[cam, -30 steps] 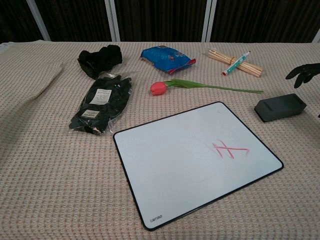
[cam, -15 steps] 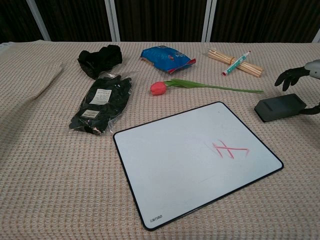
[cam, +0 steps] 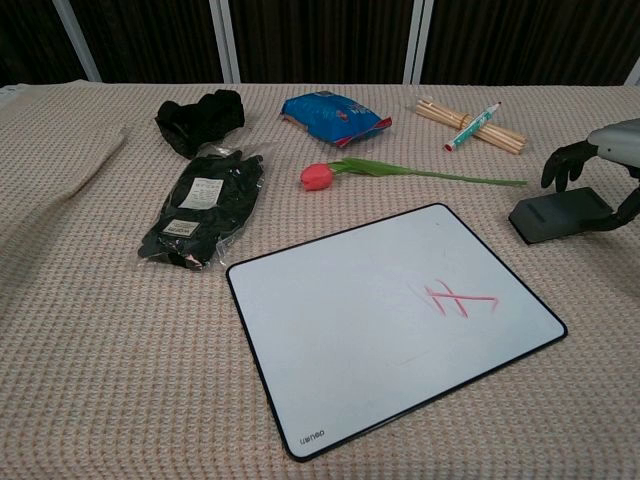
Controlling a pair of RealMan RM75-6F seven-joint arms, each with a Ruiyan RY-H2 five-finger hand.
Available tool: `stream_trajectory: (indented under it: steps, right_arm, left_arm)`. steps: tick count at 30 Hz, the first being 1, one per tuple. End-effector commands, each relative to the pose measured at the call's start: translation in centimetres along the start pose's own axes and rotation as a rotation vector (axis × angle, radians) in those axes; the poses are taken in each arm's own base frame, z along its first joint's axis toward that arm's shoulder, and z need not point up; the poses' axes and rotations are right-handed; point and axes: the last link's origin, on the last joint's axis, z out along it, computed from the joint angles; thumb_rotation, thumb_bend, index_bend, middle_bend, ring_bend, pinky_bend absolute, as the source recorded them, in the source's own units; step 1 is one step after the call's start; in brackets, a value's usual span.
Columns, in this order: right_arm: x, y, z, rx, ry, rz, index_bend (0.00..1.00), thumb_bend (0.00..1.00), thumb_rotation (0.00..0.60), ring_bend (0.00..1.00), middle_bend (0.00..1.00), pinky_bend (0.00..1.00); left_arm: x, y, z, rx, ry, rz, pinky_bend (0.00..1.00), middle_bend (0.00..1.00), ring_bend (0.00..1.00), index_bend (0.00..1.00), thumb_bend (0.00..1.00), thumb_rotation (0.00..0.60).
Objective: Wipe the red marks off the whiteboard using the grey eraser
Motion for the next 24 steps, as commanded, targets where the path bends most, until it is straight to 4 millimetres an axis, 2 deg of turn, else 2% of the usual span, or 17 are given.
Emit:
stream_trajectory:
  steps: [1, 12, 18, 24]
  right_arm:
    - [0.0, -0.2, 0.1, 0.005, 0.001, -0.003, 0.38, 0.32, 0.600, 0.34, 0.40, 0.24]
    - [-0.3, -0.8, 0.6, 0.012, -0.049, -0.018, 0.48, 0.42, 0.600, 0.43, 0.48, 0.30]
    - [0.9, -1.2, 0.8, 0.027, -0.004, -0.003, 0.50, 0.42, 0.600, 0.46, 0.51, 0.33]
    - [2.8, -2.8, 0.6, 0.079, 0.027, 0.040, 0.50, 0.42, 0.600, 0.46, 0.51, 0.33]
  left_arm:
    - [0.0, 0.0, 0.0, 0.001, 0.000, 0.001, 0.02, 0.05, 0.00, 0.13, 0.49, 0.600]
    - [0.0, -0.1, 0.0, 0.018, 0.000, 0.002, 0.02, 0.05, 0.00, 0.14, 0.49, 0.600]
    - [0.1, -0.2, 0.0, 0.032, 0.004, -0.002, 0.02, 0.05, 0.00, 0.14, 0.50, 0.600]
    - [0.1, -0.1, 0.0, 0.036, 0.005, -0.004, 0.02, 0.05, 0.00, 0.14, 0.50, 0.600]
